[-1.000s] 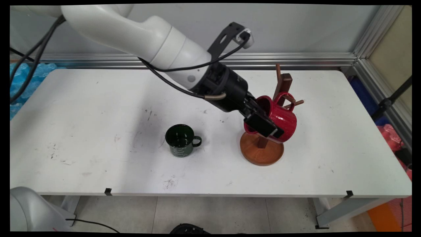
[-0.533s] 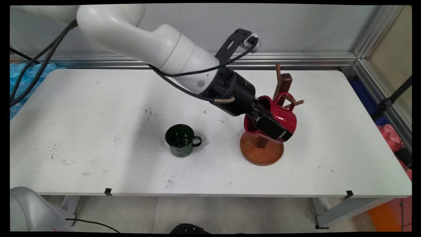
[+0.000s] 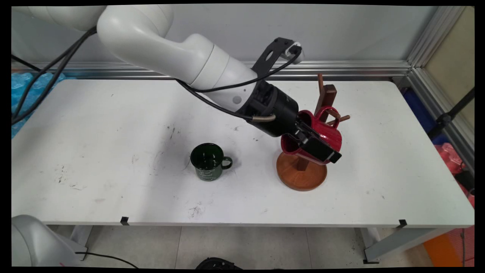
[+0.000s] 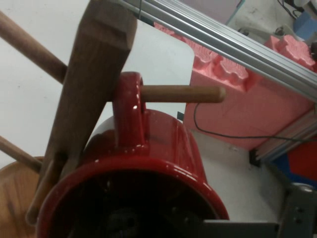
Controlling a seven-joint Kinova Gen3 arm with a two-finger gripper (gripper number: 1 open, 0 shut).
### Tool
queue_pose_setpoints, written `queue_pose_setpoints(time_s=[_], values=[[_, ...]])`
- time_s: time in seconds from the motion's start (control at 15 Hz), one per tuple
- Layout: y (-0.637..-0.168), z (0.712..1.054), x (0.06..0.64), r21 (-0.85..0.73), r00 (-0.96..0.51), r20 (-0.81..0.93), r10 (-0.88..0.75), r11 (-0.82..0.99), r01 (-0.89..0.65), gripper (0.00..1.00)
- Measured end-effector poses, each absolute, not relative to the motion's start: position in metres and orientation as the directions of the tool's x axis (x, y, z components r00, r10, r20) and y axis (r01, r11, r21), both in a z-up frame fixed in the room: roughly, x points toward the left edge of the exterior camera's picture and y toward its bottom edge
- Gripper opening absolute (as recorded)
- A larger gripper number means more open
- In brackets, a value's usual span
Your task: Pick up the red mug from the rack, then place the picked object on the table
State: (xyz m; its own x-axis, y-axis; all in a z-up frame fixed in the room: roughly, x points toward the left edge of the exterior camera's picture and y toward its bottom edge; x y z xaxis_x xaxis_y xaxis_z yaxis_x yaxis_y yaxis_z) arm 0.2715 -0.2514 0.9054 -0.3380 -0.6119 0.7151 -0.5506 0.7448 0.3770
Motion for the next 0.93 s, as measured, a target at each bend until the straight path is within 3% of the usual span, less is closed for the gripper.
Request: queue_pose_setpoints(time_s=[0.93], values=[[-0.2447, 0.9063, 0.2681, 0.400, -0.325, 0.706, -0.629, 0.733, -0.550, 0.00]])
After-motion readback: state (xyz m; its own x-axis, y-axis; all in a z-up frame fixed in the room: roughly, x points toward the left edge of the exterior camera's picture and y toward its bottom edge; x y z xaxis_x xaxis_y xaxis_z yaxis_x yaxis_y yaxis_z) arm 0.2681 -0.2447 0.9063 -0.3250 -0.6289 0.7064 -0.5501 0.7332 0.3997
